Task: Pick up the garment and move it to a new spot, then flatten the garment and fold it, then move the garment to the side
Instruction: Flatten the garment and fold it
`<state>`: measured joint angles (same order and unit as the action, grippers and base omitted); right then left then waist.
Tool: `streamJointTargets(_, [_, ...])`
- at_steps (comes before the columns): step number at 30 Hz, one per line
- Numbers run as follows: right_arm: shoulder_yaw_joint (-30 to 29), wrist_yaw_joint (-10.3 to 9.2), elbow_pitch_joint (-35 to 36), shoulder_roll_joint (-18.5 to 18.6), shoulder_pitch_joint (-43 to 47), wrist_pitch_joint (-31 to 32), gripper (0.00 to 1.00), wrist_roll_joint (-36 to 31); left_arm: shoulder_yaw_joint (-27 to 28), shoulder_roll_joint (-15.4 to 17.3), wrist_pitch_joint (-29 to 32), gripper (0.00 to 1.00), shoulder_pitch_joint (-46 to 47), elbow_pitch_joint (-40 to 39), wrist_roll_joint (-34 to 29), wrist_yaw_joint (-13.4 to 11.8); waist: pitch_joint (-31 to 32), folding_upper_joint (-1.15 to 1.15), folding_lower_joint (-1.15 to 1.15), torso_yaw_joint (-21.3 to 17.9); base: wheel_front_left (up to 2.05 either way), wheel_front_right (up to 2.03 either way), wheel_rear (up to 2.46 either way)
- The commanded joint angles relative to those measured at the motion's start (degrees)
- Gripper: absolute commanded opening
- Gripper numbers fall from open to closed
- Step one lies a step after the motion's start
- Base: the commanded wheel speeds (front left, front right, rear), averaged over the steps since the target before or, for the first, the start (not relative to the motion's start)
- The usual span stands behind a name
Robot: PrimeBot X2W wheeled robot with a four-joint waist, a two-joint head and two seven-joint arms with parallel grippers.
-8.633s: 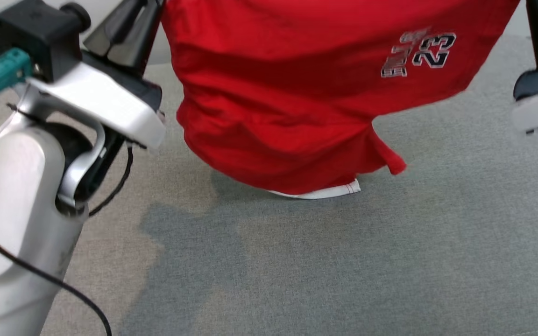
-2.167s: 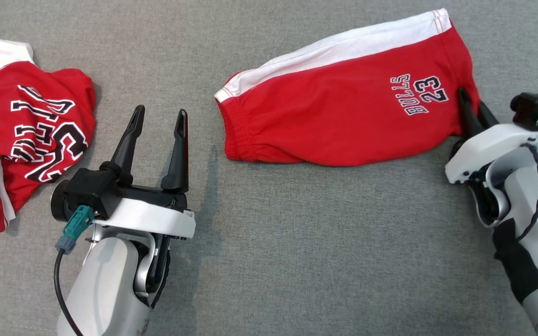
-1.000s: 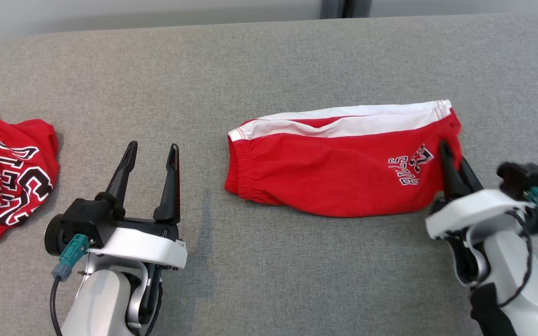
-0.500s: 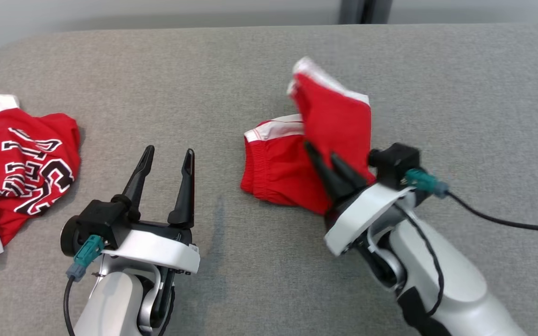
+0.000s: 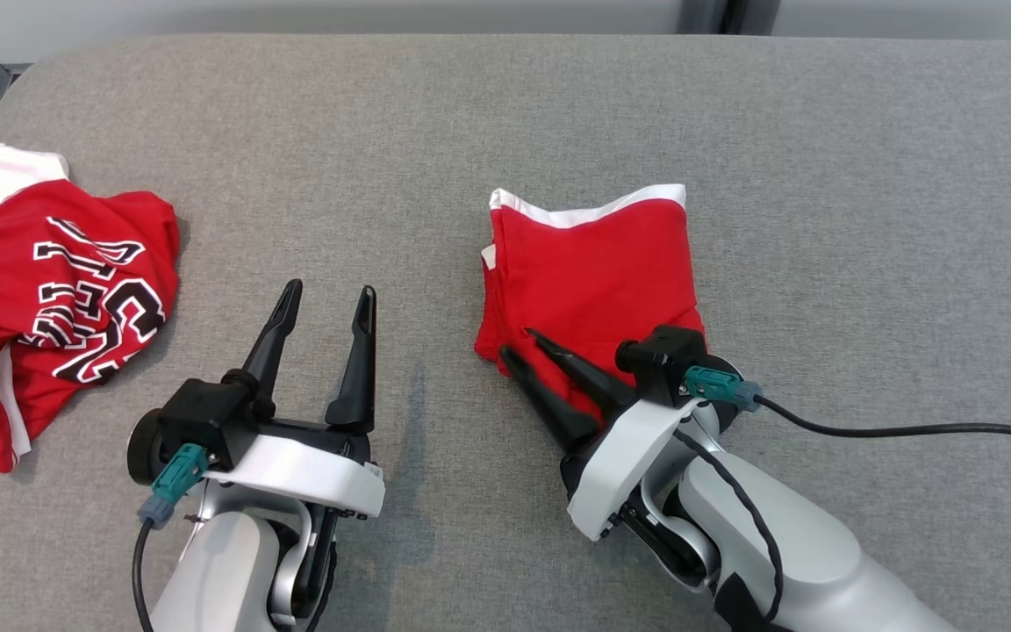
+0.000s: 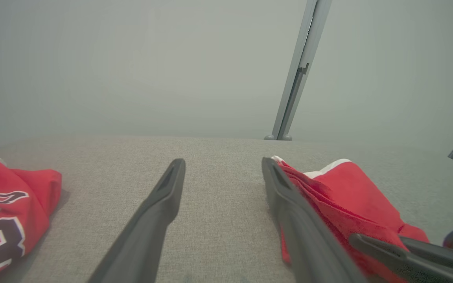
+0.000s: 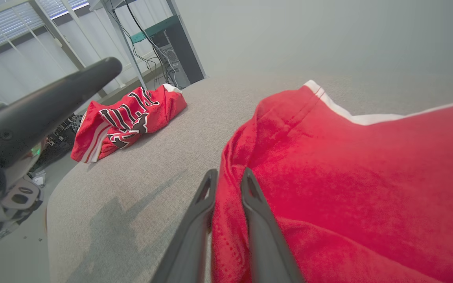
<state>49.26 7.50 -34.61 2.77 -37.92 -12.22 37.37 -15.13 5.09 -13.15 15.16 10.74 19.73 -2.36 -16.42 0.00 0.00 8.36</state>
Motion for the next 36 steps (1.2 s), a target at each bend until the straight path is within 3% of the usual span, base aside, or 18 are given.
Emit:
streamJointTargets(1, [0.55, -0.02, -0.18, 0.3, -0.73, -0.94, 1.0, -0.06, 0.15, 0.44, -0.26, 1.0, 0.75, 0.2, -0.05, -0.33, 0.19, 0.0, 0.0, -0.34, 0.0, 0.0, 0.0])
streamJointTargets(8, [-1.1, -0.02, 4.61, 0.34, 1.51, -2.75, 1.0, -3.75, 0.55, 1.07, -0.5, 1.0, -0.58, 0.95, 0.13, -0.97, 2.08, 0.0, 0.0, -2.35, 0.0, 0.0, 0.0])
streamJointTargets(22, [-31.52, -0.02, 15.85, 3.01, 15.84, -1.73, 1.0, -19.91, 3.58, 4.24, -0.15, 1.0, -5.05, -0.84, 0.52, -4.4, 7.95, 0.0, 0.0, -5.82, 0.0, 0.0, 0.0])
streamJointTargets(30, [-42.33, -0.02, 19.68, 4.22, 22.68, 1.67, 1.0, -23.57, 4.05, 5.87, 0.82, 1.0, -8.29, -2.9, 0.06, -5.42, 10.89, 0.0, 0.0, -5.83, 0.0, 0.0, 0.0])
streamJointTargets(36, [-45.77, -0.02, 22.39, 3.77, 27.31, 4.08, 1.0, -25.0, 4.4, 7.04, 1.86, 1.0, -11.53, -4.4, 0.31, -6.2, 13.5, 0.0, 0.0, -5.84, 0.0, 0.0, 0.0])
